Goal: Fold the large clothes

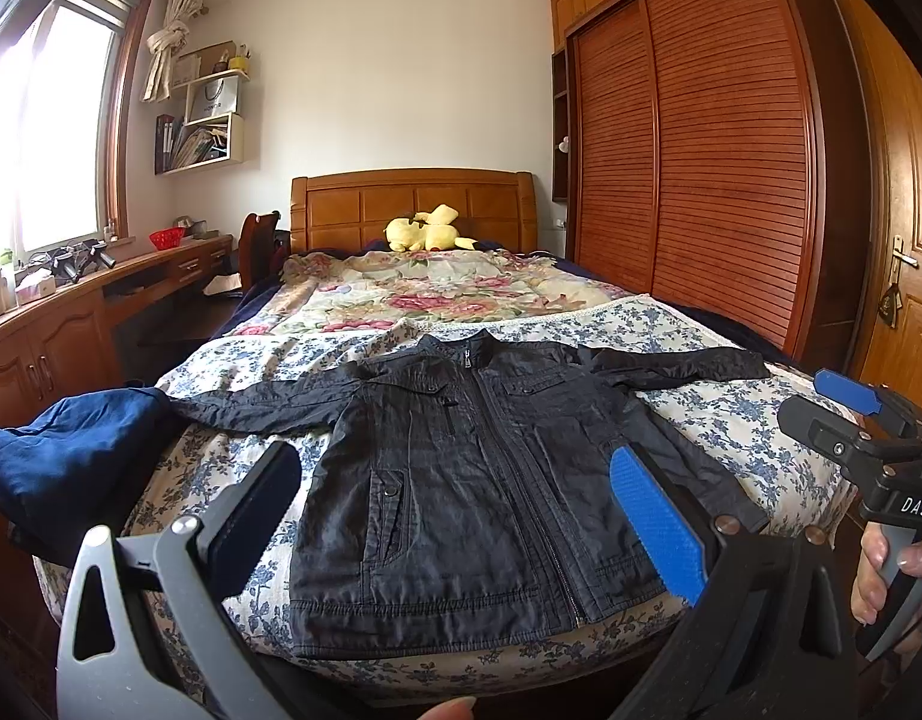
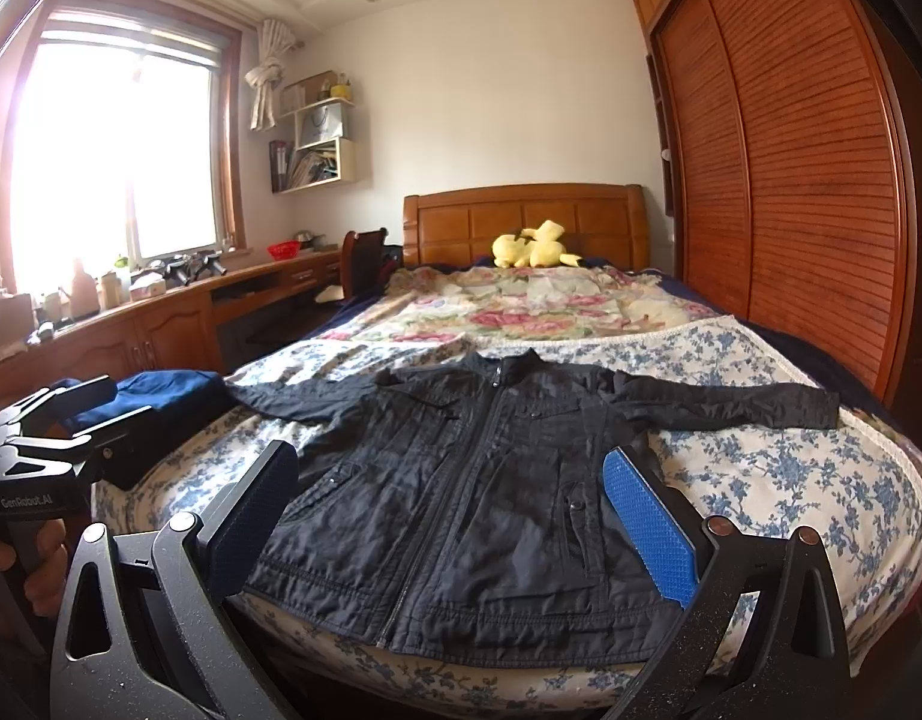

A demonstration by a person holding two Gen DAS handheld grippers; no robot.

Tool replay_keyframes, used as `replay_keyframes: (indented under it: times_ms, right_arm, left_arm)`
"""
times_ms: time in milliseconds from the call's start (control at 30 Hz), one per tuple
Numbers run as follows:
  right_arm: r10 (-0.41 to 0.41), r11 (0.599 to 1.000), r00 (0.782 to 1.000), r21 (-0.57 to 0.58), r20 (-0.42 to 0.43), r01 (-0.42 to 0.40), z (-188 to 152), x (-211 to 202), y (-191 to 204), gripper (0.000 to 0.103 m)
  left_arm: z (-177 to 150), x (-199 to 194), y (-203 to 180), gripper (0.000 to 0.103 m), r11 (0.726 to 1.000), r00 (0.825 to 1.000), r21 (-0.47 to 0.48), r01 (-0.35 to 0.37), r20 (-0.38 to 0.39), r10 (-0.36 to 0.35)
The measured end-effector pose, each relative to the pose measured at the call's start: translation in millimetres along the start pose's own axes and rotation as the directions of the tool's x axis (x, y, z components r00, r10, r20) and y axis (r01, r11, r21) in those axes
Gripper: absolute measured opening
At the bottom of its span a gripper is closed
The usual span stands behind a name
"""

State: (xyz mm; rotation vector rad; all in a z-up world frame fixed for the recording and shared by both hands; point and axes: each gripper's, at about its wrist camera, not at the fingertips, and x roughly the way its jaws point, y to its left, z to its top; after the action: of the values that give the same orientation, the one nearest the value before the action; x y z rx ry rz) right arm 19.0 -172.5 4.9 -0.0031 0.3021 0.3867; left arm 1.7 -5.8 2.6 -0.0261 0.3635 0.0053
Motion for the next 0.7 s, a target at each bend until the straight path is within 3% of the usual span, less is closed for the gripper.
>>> replay_keyframes:
  times_ms: [700]
  right_arm:
    - [0.002,1.0,1.0,0.004,0.003,-0.002,-0.5,-0.9,-1.7,0.103]
  left_arm:
    - [1.3,1.3,3.7,0.103,1.0,1.0,0.001,0.005,0.005,-0.005]
